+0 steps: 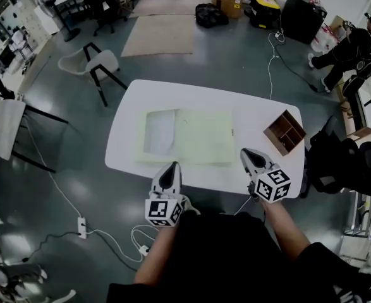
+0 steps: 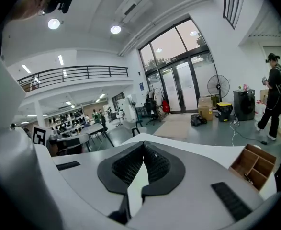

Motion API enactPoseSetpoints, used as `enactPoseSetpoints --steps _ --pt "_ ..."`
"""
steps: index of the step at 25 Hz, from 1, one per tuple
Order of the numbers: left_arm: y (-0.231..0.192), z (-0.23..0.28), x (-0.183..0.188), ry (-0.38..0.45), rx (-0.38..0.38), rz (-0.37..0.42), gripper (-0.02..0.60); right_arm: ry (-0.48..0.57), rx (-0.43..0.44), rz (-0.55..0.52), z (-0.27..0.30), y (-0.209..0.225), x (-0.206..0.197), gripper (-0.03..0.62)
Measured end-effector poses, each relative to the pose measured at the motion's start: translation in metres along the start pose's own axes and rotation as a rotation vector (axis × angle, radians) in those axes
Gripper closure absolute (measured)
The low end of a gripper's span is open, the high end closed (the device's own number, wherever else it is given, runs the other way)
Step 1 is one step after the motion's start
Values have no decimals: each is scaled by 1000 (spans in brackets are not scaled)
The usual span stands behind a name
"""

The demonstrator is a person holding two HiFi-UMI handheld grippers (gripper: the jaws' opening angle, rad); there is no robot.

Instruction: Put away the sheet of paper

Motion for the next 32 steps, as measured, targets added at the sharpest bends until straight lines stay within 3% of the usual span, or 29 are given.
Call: enactPoseSetpoints --steps 9,18,32 --pt "99 -3 -18 -31 -45 27 578 67 -95 -8 -117 55 -11 594" --pt "171 0 -41 -48 -119 61 578 119 -160 -2 -188 85 -32 595" --pt "212 4 -57 -81 -172 75 578 151 -186 -21 -216 101 -37 595"
Point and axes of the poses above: the fingertips, and each gripper's own axes: z forward along the fingers, y to its right, x out of its top, the point moved 5 cm from there along -z, backward along the fingers, and after that the axes turned 6 degrees about y, right-handed, at the moved point
